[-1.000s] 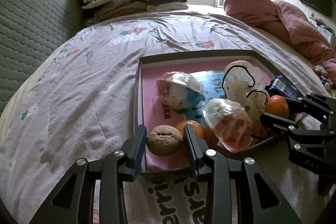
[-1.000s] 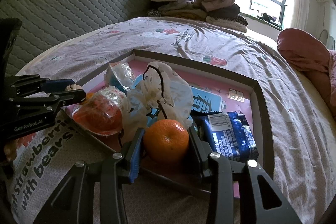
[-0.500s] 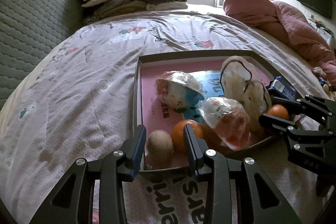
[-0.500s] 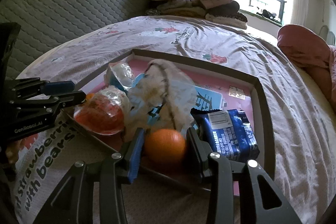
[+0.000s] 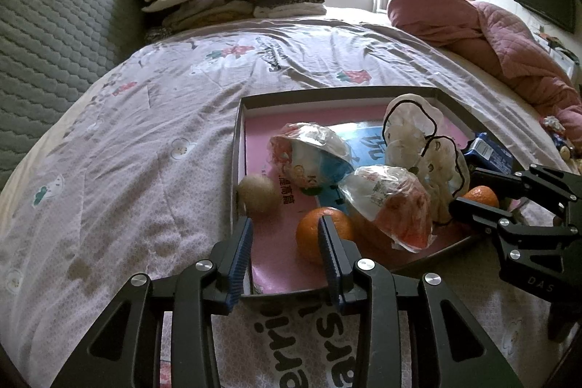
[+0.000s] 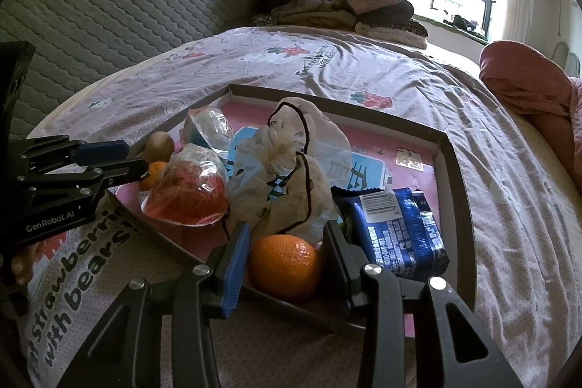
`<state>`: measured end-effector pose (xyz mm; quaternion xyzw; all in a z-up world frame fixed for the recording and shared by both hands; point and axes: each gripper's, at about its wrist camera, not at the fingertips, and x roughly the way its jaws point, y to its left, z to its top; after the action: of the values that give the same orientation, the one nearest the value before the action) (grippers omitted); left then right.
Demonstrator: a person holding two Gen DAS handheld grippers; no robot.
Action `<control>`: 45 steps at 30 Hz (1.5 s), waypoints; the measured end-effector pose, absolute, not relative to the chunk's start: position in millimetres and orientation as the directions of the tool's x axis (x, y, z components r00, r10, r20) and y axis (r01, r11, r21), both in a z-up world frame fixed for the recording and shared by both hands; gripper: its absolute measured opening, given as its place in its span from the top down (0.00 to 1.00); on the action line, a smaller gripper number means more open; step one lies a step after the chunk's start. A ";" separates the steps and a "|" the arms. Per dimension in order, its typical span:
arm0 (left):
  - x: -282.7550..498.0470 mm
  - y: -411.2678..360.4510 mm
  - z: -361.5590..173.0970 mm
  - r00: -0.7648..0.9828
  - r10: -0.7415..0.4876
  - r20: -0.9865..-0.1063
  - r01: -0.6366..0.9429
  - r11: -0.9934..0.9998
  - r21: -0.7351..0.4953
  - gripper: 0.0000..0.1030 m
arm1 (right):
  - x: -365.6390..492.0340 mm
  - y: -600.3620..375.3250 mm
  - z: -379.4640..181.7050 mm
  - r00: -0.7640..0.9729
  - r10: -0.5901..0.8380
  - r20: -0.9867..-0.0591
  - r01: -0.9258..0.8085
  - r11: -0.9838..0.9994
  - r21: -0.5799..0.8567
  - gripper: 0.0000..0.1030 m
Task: Organize objects
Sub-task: 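Lower and open left tool to drop walnut while right tool lowers orange into tray, then open right tool to release orange in tray, then withdraw both tools away from the filled tray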
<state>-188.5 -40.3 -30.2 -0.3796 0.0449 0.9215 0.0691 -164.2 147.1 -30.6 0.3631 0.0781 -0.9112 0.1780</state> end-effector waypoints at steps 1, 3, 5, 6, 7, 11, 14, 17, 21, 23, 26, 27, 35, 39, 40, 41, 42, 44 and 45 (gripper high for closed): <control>-188.5 -40.5 -30.1 -0.702 0.090 -0.706 -0.158 -0.987 0.031 0.59 | -164.2 147.0 -30.8 -0.673 -0.267 -0.690 0.381 -0.925 -0.014 0.60; -188.9 -40.2 -29.9 -0.701 0.093 -0.708 -0.158 -0.987 0.028 0.56 | -164.1 146.9 -30.7 -0.673 -0.266 -0.690 0.381 -0.925 -0.014 0.60; -189.3 -40.2 -29.5 -0.699 0.094 -0.709 -0.157 -0.987 0.025 0.55 | -164.1 146.9 -30.5 -0.673 -0.267 -0.689 0.380 -0.925 -0.014 0.60; -189.6 -39.8 -29.1 -0.699 0.093 -0.709 -0.157 -0.987 0.025 0.55 | -164.1 146.9 -30.5 -0.674 -0.267 -0.689 0.380 -0.925 -0.013 0.60; -189.7 -39.7 -29.1 -0.699 0.093 -0.709 -0.156 -0.987 0.025 0.54 | -164.2 147.5 -30.4 -0.675 -0.268 -0.687 0.380 -0.925 -0.012 0.60; -188.6 -38.9 -29.0 -0.695 0.095 -0.713 -0.161 -0.987 0.026 0.53 | -164.8 151.4 -28.3 -0.677 -0.270 -0.685 0.376 -0.927 -0.005 0.59; -187.2 -37.6 -27.8 -0.695 0.094 -0.713 -0.163 -0.986 0.029 0.51 | -164.8 152.6 -27.2 -0.679 -0.268 -0.683 0.374 -0.927 -0.008 0.59; -185.0 -35.6 -24.8 -0.702 0.091 -0.707 -0.159 -0.987 0.032 0.41 | -162.8 152.2 -23.4 -0.686 -0.264 -0.678 0.371 -0.929 -0.013 0.56; -182.0 -34.3 -19.5 -0.710 0.089 -0.699 -0.156 -0.987 0.032 0.40 | -161.0 153.8 -18.1 -0.691 -0.268 -0.671 0.368 -0.930 -0.007 0.54; -181.3 -34.2 -17.7 -0.712 0.087 -0.697 -0.153 -0.988 0.033 0.39 | -160.0 154.5 -15.2 -0.696 -0.268 -0.666 0.365 -0.931 -0.007 0.54; -179.8 -33.8 -14.9 -0.716 0.083 -0.694 -0.148 -0.988 0.035 0.36 | -159.2 154.7 -10.9 -0.700 -0.270 -0.661 0.363 -0.932 -0.003 0.54; -179.4 -33.9 -13.9 -0.717 0.079 -0.692 -0.144 -0.989 0.036 0.33 | -159.0 154.8 -9.4 -0.703 -0.270 -0.658 0.361 -0.932 -0.002 0.53; -174.3 -34.9 -2.8 -0.731 0.071 -0.678 -0.124 -0.992 0.030 0.30 | -154.6 158.1 1.9 -0.719 -0.275 -0.638 0.346 -0.938 0.015 0.50; -169.2 -34.7 5.4 -0.743 0.081 -0.665 -0.125 -0.992 0.019 0.29 | -152.0 159.2 7.8 -0.733 -0.270 -0.625 0.336 -0.942 0.013 0.49; -167.6 -34.4 7.2 -0.745 0.086 -0.661 -0.128 -0.992 0.015 0.28 | -150.6 159.5 10.1 -0.737 -0.269 -0.620 0.334 -0.942 0.011 0.49; -165.6 -33.4 9.6 -0.749 0.088 -0.657 -0.129 -0.992 0.015 0.28 | -149.0 160.0 12.5 -0.742 -0.269 -0.614 0.332 -0.943 0.011 0.49; -164.8 -32.9 11.1 -0.751 0.086 -0.654 -0.128 -0.992 0.015 0.27 | -148.5 160.3 14.4 -0.746 -0.269 -0.609 0.331 -0.944 0.011 0.49; -161.0 -31.1 15.0 -0.758 0.086 -0.647 -0.125 -0.992 0.016 0.27 | -146.1 162.0 19.6 -0.755 -0.269 -0.599 0.328 -0.945 0.011 0.48; -159.1 -30.6 16.7 -0.762 0.085 -0.642 -0.122 -0.992 0.014 0.27 | -144.9 162.2 21.1 -0.758 -0.269 -0.595 0.326 -0.945 0.012 0.48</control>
<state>-159.1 -30.6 16.7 -0.3404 0.0272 0.9383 0.0550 -144.9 162.2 21.1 0.3098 0.0464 -0.9363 0.1590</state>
